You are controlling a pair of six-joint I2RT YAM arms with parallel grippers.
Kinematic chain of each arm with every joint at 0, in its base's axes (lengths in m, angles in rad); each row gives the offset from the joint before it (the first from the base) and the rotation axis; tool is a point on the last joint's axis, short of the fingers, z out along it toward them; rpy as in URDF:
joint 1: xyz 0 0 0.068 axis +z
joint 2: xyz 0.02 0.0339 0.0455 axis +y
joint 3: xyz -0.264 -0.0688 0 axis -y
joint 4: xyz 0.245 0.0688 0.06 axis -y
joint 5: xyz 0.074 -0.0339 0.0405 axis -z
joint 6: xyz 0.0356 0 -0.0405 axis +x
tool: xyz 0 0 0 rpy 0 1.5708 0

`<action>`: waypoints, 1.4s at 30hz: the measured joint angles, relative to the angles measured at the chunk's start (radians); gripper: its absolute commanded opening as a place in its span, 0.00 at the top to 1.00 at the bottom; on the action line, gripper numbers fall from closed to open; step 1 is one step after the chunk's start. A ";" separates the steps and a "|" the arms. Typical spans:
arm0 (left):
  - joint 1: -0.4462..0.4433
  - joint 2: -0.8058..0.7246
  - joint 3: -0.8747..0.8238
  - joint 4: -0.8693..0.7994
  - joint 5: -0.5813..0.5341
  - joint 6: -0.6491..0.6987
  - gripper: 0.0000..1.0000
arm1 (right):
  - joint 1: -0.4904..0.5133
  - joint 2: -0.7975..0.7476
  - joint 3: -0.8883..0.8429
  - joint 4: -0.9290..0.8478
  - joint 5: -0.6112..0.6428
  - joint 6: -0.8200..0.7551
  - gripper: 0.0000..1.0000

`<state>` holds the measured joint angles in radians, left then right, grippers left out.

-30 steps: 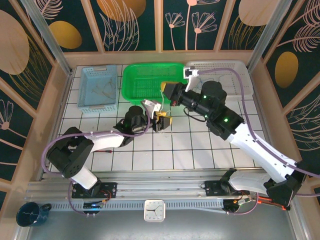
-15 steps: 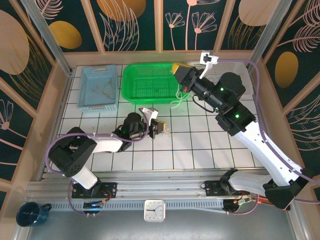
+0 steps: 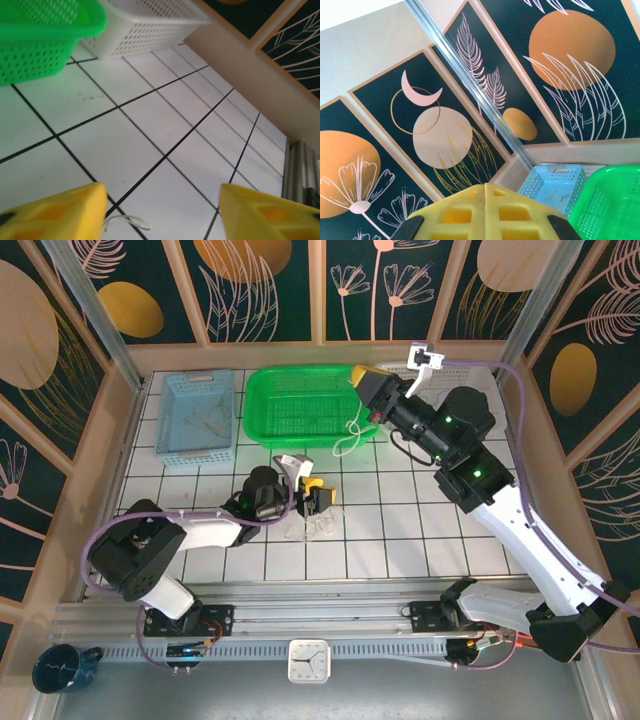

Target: Untangle the cables

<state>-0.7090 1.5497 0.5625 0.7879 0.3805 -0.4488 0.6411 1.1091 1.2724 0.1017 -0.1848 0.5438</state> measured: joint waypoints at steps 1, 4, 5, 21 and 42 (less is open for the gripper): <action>0.000 -0.018 0.000 -0.001 0.000 -0.002 0.31 | 0.000 -0.002 -0.014 0.003 0.001 0.003 1.00; 0.000 -0.073 -0.006 -0.001 0.000 -0.014 0.26 | 0.000 -0.002 -0.051 0.006 0.003 0.010 1.00; 0.000 -0.090 -0.010 0.001 0.000 -0.021 0.25 | 0.000 -0.002 -0.064 0.006 0.004 0.011 1.00; 0.000 -0.243 -0.148 0.151 -0.026 -0.317 0.02 | -0.006 -0.003 -0.195 0.060 0.034 0.017 1.00; 0.000 -0.117 -0.109 0.329 -0.025 -0.581 0.12 | -0.006 0.000 -0.229 0.122 0.037 0.042 1.00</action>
<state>-0.7090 1.4322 0.4530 1.1172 0.3553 -1.0302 0.6353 1.1095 1.0439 0.2241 -0.1474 0.5854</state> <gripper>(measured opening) 0.907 0.057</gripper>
